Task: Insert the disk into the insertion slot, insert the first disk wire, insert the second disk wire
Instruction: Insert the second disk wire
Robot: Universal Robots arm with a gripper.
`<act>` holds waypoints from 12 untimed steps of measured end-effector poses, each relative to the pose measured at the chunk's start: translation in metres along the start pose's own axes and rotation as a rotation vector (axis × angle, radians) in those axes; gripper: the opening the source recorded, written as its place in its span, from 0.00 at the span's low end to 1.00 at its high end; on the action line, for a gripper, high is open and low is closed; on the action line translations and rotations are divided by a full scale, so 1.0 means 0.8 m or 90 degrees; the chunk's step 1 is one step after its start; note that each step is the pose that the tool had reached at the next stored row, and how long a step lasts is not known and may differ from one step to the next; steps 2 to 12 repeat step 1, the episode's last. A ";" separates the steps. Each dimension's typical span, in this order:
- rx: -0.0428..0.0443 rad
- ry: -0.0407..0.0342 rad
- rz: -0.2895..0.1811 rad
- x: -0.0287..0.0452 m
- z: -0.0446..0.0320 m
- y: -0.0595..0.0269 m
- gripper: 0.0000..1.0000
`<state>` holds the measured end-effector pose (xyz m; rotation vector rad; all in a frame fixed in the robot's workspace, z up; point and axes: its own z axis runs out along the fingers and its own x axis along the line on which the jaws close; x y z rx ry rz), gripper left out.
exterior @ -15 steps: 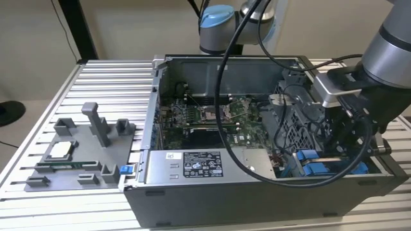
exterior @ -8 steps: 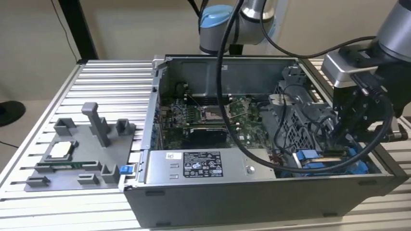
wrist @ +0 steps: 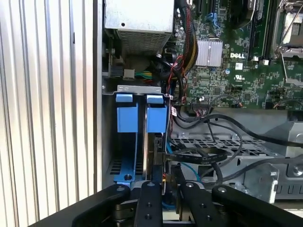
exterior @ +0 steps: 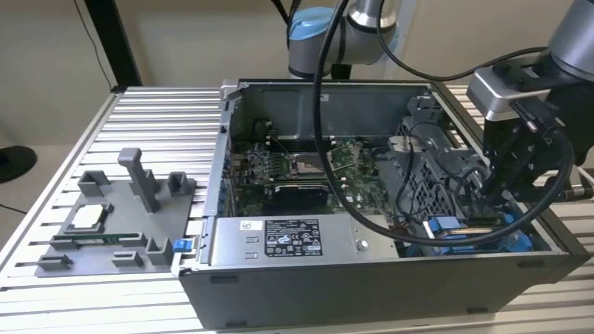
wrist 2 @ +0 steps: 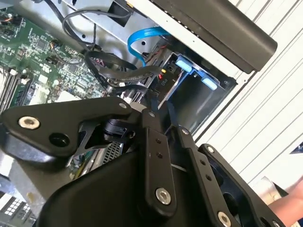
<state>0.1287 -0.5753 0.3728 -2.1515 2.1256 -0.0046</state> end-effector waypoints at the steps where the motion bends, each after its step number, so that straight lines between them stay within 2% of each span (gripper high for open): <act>1: 0.0000 0.0000 0.000 0.0000 0.0000 0.000 1.00; 12: 0.0000 0.0000 0.000 0.0000 0.0000 0.000 1.00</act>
